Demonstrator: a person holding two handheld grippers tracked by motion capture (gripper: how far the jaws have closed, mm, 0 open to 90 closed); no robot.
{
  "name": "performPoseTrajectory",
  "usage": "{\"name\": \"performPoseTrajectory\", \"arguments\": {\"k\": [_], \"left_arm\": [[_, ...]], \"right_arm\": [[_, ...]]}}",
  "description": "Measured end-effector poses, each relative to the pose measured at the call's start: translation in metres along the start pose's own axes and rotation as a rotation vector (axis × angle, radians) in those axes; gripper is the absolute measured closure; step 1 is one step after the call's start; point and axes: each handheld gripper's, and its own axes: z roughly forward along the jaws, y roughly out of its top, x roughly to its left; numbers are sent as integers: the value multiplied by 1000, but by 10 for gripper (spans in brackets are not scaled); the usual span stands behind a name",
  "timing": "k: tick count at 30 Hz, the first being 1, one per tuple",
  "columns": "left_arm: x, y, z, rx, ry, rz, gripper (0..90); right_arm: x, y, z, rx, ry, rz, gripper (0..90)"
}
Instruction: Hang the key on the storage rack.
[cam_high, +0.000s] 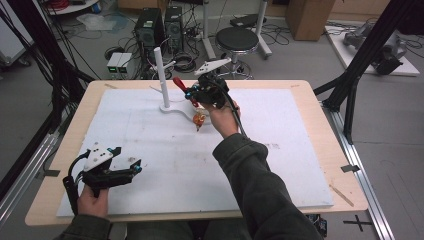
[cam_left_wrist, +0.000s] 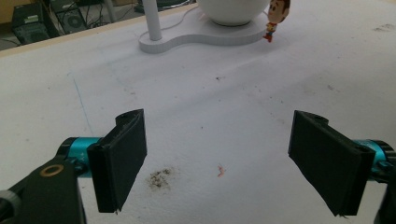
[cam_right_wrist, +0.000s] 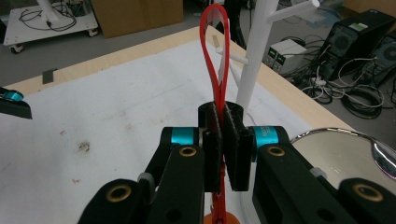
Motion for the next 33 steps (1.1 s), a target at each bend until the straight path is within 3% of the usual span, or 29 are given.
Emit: {"name": "performPoseTrajectory", "arguments": {"k": [24, 33], "left_arm": [[2, 0, -1, 1, -3, -1, 197], [2, 0, -1, 2, 1, -3, 198]], "right_arm": [[9, 15, 55, 30, -20, -10, 865], [12, 19, 74, 61, -62, -12, 865]]}}
